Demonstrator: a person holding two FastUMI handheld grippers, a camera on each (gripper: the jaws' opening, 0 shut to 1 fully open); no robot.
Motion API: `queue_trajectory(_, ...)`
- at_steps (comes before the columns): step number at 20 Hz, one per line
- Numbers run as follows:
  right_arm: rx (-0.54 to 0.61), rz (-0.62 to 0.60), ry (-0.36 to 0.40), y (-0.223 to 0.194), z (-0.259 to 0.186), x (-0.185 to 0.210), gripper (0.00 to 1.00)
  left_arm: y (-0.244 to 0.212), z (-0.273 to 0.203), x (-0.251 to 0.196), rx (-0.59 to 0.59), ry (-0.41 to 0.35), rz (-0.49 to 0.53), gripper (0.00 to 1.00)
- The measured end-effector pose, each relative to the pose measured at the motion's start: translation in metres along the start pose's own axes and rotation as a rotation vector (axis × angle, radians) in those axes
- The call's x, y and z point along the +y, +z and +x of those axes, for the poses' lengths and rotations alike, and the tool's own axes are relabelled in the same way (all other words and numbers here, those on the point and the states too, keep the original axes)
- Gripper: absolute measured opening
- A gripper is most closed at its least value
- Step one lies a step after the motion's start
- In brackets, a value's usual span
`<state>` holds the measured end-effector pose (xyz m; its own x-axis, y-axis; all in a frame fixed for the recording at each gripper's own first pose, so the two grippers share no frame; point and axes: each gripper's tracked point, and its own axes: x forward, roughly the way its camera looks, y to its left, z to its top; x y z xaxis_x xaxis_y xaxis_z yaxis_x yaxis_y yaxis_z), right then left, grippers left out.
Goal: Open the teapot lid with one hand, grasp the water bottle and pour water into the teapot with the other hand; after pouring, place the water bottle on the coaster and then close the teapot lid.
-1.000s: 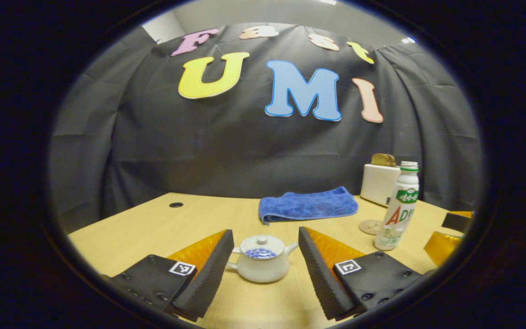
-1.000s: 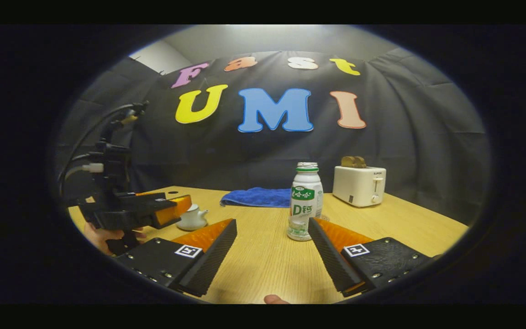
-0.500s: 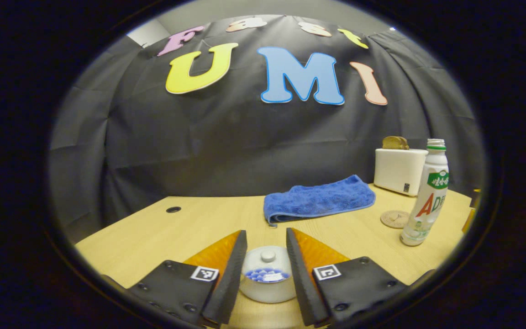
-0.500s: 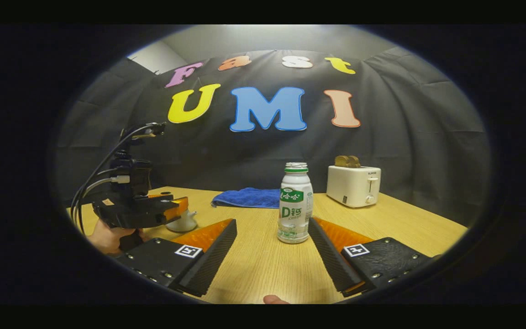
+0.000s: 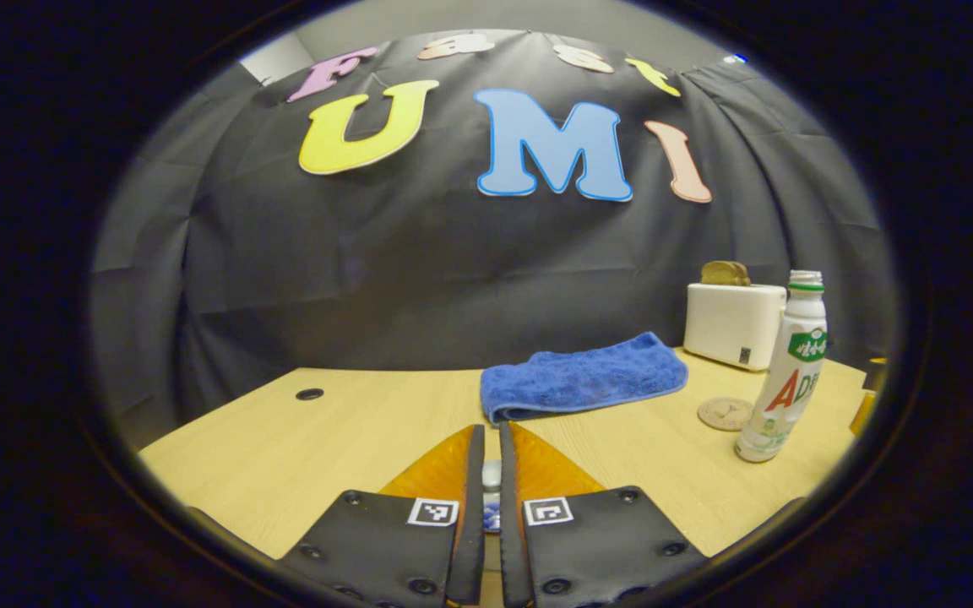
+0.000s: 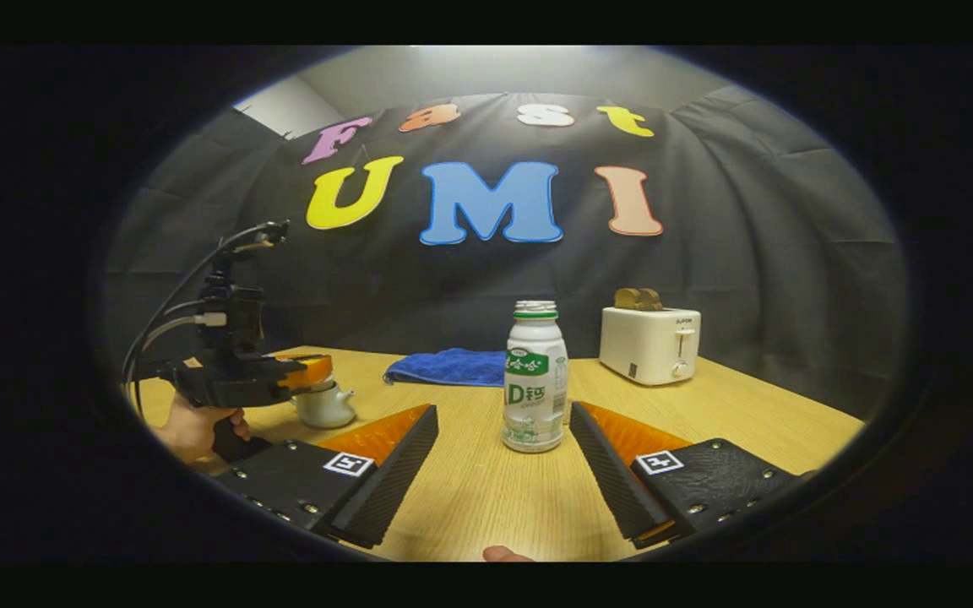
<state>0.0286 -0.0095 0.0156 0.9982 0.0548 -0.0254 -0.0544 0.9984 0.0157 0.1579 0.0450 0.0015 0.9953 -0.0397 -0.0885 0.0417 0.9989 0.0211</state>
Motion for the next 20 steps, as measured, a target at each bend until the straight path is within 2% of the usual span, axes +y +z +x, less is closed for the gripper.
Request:
queue_trajectory(5,-0.006,-0.018,0.009,0.001,0.015,-0.005,0.97,0.026,-0.046,-0.001,-0.047,-0.008,-0.008,0.18)
queue_trajectory(6,-0.005,-0.027,0.007,0.001,0.018,-0.007,0.97,0.026,-0.059,0.0,-0.052,-0.011,-0.019,0.14)
queue_trajectory(8,-0.002,-0.028,0.003,-0.001,0.027,-0.01,0.97,0.022,-0.083,0.0,-0.053,-0.019,-0.044,0.18)
queue_trajectory(9,-0.004,-0.033,-0.007,-0.001,0.033,-0.014,0.97,0.018,-0.094,0.004,-0.052,-0.012,-0.045,0.14)
queue_trajectory(10,-0.005,-0.037,-0.021,-0.002,0.041,-0.018,0.97,0.017,-0.105,0.008,-0.058,-0.003,-0.042,0.18)
queue_trajectory(12,0.023,-0.034,-0.041,-0.01,0.058,-0.024,0.97,0.016,-0.122,0.013,-0.067,0.007,-0.033,0.14)
queue_trajectory(13,0.038,-0.032,-0.048,-0.014,0.065,-0.027,0.97,0.013,-0.128,0.016,-0.07,0.013,-0.026,0.18)
queue_trajectory(20,0.066,-0.036,-0.066,-0.019,0.11,-0.035,0.97,-0.009,-0.134,0.028,-0.033,0.025,-0.045,0.18)
